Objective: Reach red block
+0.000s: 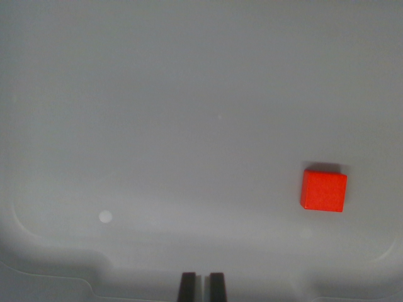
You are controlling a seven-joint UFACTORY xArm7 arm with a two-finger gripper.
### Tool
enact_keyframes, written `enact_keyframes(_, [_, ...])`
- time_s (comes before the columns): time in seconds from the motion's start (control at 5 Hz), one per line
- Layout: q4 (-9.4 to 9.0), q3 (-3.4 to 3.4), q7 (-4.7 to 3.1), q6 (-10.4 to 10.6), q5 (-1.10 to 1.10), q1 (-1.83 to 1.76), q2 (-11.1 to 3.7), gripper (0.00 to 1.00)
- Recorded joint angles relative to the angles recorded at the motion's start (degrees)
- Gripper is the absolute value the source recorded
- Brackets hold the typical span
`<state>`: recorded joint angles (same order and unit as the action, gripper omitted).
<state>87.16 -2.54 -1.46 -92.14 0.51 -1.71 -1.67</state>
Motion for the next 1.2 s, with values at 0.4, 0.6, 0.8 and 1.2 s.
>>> enact_keyframes(0.4, [0.00, 0.00, 0.00, 0.01, 0.00, 0.00, 0.00, 0.00])
enact_keyframes(0.6, [0.00, 0.00, 0.00, 0.01, 0.00, 0.00, 0.00, 0.00])
enact_keyframes(0.8, [-0.16, 0.03, 0.00, 0.23, 0.01, 0.04, -0.04, 0.00])
enact_keyframes(1.2, [-0.52, 0.11, -0.02, 0.75, 0.05, 0.12, -0.14, 0.00])
